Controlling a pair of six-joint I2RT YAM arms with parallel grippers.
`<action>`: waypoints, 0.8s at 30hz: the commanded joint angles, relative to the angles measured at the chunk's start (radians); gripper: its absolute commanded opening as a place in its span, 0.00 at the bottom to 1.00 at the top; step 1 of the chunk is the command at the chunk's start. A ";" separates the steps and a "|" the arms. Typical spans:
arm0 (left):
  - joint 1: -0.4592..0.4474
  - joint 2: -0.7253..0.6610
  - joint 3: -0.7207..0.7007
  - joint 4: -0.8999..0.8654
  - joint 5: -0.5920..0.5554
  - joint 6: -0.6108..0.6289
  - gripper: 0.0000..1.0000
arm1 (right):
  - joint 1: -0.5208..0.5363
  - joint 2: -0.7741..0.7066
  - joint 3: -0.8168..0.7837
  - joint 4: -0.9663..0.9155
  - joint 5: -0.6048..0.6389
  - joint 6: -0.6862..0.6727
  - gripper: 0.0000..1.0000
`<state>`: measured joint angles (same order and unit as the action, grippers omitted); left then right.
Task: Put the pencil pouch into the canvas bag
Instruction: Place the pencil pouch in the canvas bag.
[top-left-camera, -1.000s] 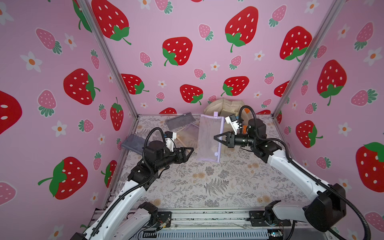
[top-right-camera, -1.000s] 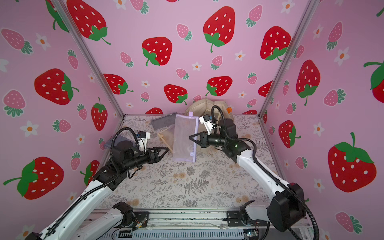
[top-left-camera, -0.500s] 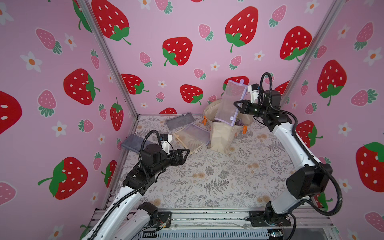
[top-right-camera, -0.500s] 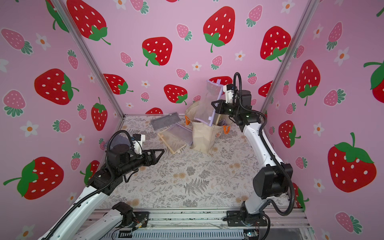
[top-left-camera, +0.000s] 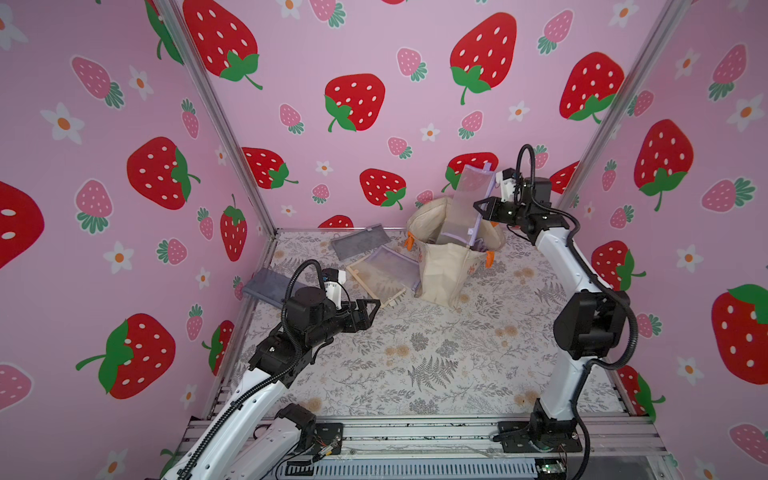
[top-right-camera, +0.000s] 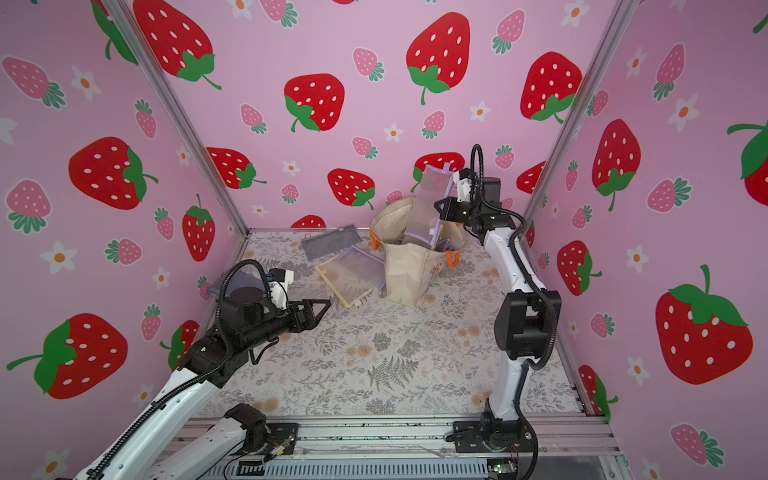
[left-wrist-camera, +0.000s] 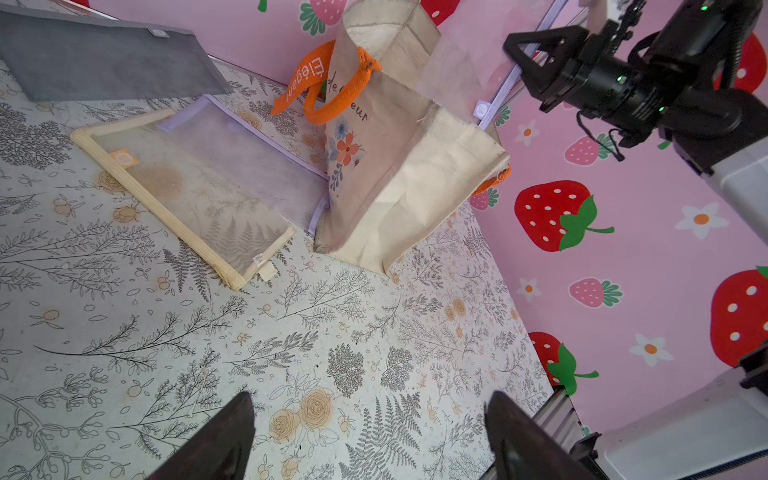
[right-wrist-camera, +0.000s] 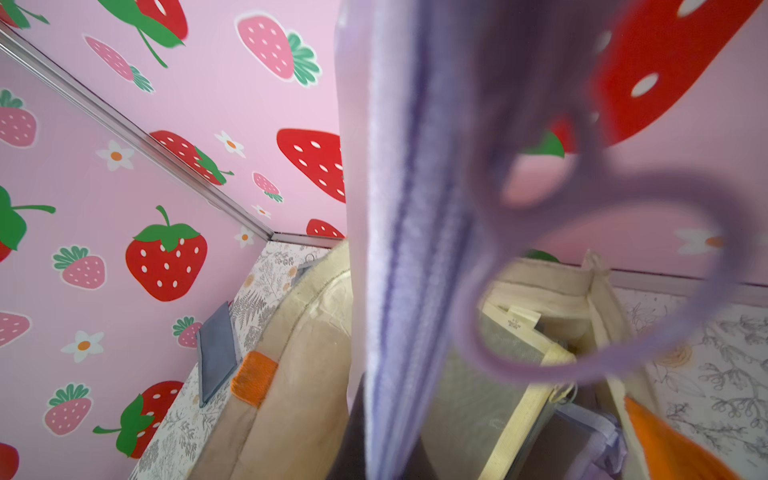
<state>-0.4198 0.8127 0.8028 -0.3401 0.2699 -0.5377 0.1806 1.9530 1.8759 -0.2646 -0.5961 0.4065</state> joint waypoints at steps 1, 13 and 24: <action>0.003 0.016 0.000 0.027 0.003 0.018 0.89 | 0.020 -0.018 -0.063 0.030 -0.033 -0.033 0.00; 0.003 0.050 -0.007 0.063 0.009 0.010 0.89 | 0.076 -0.076 -0.247 0.067 0.003 -0.021 0.00; 0.021 0.142 0.083 -0.088 -0.094 0.036 0.89 | 0.069 -0.179 -0.192 -0.132 0.204 -0.130 0.63</action>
<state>-0.4118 0.9028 0.8181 -0.3462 0.2432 -0.5270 0.2546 1.8347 1.6360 -0.3115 -0.4847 0.3401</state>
